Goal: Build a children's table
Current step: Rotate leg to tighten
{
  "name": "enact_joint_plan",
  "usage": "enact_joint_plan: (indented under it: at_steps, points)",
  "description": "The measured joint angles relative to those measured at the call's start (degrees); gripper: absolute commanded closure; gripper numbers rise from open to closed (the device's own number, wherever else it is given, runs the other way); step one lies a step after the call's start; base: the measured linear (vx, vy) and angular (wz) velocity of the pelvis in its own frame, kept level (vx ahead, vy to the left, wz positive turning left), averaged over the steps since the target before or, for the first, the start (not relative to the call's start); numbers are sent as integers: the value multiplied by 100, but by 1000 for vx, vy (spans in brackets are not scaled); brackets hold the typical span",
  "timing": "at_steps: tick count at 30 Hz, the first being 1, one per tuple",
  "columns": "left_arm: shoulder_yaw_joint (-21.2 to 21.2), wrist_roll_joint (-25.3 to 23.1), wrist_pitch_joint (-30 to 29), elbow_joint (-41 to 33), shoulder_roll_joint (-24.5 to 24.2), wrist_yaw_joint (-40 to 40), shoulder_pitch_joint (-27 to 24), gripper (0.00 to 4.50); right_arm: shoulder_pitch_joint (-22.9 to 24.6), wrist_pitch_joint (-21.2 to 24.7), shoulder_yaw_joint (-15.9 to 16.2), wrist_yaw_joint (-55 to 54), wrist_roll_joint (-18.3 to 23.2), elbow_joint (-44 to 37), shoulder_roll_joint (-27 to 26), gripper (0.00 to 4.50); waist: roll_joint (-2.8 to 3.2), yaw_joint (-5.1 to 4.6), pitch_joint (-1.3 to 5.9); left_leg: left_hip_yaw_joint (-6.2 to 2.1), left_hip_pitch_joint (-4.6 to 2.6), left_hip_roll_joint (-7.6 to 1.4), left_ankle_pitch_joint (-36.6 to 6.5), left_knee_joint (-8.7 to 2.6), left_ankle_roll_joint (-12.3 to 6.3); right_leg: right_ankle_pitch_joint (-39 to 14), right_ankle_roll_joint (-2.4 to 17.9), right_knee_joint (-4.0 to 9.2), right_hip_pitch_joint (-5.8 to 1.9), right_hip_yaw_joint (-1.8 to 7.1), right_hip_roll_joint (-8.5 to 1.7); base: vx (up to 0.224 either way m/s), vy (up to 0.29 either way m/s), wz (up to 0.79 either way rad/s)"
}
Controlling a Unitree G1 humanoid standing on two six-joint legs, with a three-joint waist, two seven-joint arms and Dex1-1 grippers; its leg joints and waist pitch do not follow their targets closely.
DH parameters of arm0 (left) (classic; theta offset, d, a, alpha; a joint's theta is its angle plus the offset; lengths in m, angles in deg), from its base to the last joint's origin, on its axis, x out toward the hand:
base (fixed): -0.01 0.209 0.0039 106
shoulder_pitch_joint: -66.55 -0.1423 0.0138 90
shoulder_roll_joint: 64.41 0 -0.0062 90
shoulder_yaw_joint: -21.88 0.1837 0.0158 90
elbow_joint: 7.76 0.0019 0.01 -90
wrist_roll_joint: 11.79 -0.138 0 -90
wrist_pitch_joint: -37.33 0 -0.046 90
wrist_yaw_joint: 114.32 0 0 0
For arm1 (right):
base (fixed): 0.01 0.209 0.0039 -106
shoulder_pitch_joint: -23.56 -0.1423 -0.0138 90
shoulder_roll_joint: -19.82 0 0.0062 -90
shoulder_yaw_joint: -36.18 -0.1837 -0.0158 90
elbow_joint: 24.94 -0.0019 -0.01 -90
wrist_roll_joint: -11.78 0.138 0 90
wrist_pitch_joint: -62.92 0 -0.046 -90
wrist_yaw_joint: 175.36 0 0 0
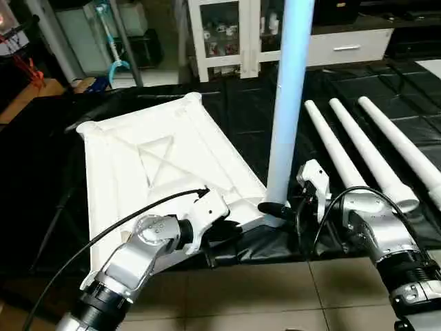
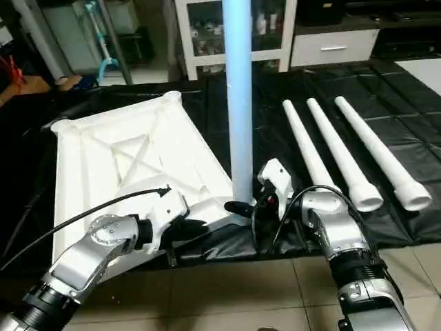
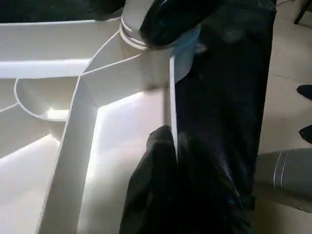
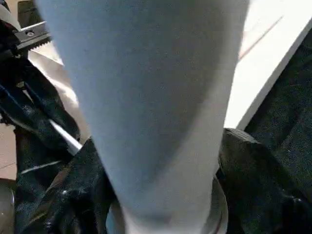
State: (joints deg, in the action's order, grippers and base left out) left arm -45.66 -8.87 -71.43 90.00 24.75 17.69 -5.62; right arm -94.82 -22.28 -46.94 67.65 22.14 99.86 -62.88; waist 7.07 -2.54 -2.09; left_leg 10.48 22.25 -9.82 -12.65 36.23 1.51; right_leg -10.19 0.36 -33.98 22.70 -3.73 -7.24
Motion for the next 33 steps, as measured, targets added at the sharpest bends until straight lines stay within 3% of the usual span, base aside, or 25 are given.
enact_joint_plan:
  at_steps: [11,16,24,33]
  points:
    - [12,-51,41,103,47,-27,79,450,-16,-37,51,-20,-153,37,20,137,1,36,0,2,6,0,0,-4,0,-1,-2,-2,-1,2,-1,0,0,0]
    - [8,-61,54,121,46,-26,84,450,-16,-18,57,-17,-150,39,23,188,0,36,0,2,6,0,0,-9,0,-5,-8,0,0,2,-1,0,0,0]
    - [-6,-61,60,125,21,-41,83,450,-22,75,22,-31,-115,38,-16,193,-3,29,-2,2,5,1,0,-27,0,-13,-21,5,2,2,-1,0,0,0]
    - [-134,-91,86,255,54,88,86,450,-47,20,-8,-857,-203,135,-423,194,-26,-112,-17,-7,-1,1,-1,-60,1,-27,-44,18,14,-11,0,0,0,0]
